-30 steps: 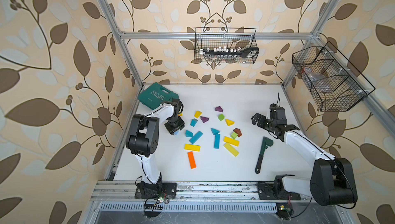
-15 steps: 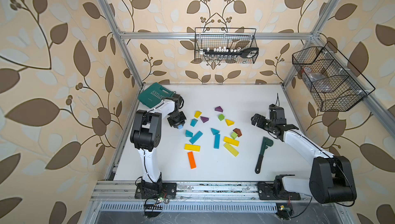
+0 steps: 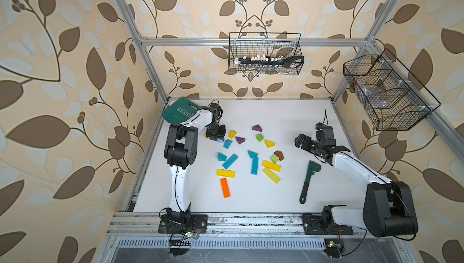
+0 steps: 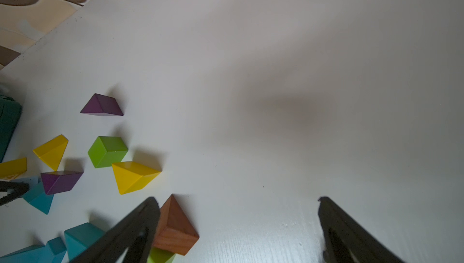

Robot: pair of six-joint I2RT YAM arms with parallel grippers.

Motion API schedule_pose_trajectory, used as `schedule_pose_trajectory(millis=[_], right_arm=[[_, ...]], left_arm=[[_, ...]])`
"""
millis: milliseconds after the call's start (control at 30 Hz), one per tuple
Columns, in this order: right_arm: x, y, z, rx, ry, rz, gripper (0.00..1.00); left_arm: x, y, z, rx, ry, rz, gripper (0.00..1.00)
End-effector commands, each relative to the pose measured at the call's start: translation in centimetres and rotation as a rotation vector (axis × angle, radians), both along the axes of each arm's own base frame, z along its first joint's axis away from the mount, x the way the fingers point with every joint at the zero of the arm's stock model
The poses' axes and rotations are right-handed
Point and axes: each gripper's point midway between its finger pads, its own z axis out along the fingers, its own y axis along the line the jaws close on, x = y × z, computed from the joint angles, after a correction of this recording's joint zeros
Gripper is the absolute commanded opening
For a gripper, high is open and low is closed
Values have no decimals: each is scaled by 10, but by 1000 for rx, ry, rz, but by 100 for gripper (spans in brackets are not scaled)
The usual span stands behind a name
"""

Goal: Assemble a small pinwheel with building blocks
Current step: Place the building block at the center of the board.

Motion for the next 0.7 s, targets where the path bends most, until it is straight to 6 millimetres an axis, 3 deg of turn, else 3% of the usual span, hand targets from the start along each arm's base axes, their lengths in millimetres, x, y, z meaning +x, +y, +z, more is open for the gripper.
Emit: schedule_pose_trajectory(millis=[0,167,300,467,533,667], right_arm=[[2,-2,-1,0,14,-9,100],[2,-1,-2,7,18,-7,100],[2,-1,-2,8,15,-6,100],[2,-1,0,8,12,-6,100],[2,-1,1,7,9,-6,100],[2,-1,0,10,12,-6,100]], left_arm=[[-12,8,0,60,38,-98,14],[-11,17,-3,135,58,-109,18],[-10,12,-6,156,64,-118,33],[-7,7,-5,164,58,-122,45],[-6,5,-1,165,50,-120,53],[-2,2,13,147,19,-115,58]])
